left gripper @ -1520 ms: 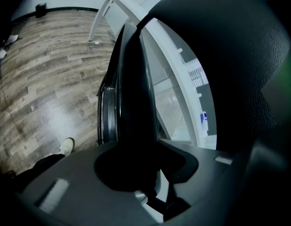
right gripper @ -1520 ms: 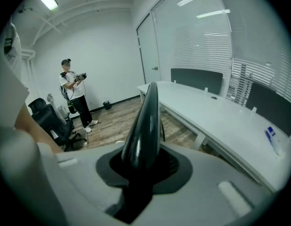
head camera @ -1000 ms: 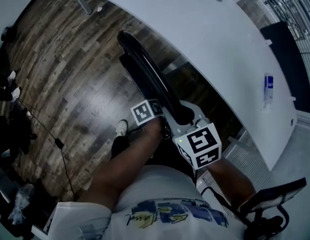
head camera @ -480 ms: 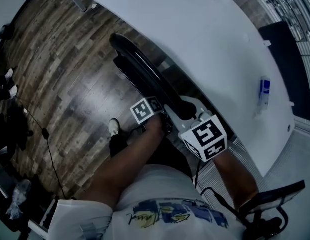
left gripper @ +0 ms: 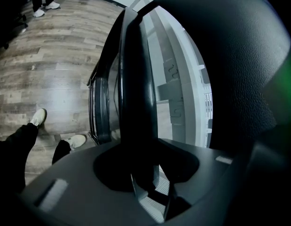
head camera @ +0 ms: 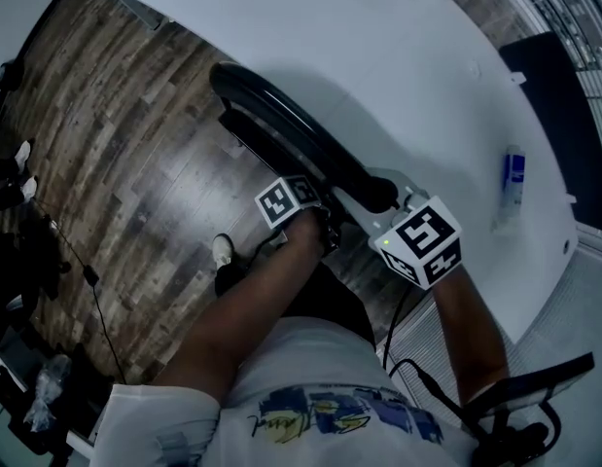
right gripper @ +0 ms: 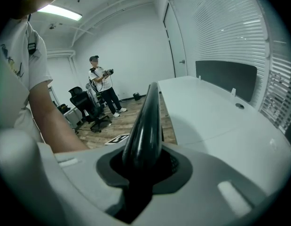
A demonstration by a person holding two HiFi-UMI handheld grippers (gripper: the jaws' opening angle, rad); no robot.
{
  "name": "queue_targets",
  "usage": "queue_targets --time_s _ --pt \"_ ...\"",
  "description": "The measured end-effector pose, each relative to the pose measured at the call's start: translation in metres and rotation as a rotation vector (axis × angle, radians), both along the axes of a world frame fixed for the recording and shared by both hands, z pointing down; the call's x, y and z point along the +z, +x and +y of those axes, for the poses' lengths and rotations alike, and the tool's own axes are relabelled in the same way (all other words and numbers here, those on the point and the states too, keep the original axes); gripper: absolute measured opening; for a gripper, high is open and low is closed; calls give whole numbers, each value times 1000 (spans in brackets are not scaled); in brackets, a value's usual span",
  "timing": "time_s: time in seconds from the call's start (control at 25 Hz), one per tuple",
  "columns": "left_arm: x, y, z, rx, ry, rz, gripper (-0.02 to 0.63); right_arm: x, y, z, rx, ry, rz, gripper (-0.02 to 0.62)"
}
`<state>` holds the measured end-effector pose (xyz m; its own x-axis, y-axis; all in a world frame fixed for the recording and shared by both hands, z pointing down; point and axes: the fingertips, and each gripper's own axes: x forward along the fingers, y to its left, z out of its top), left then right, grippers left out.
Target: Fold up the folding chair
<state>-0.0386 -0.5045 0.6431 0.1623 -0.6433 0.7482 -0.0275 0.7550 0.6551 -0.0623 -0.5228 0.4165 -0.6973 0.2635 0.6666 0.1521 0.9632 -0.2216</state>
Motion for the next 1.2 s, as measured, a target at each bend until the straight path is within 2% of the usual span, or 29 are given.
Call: queue_targets --time_s 0.6,1.2 --pt "11 -1 -42 38 21 -18 161 11 -1 -57 7 -34 -4 74" --pt "8 -6 -53 44 50 2 169 12 -6 -71 5 -61 -1 74"
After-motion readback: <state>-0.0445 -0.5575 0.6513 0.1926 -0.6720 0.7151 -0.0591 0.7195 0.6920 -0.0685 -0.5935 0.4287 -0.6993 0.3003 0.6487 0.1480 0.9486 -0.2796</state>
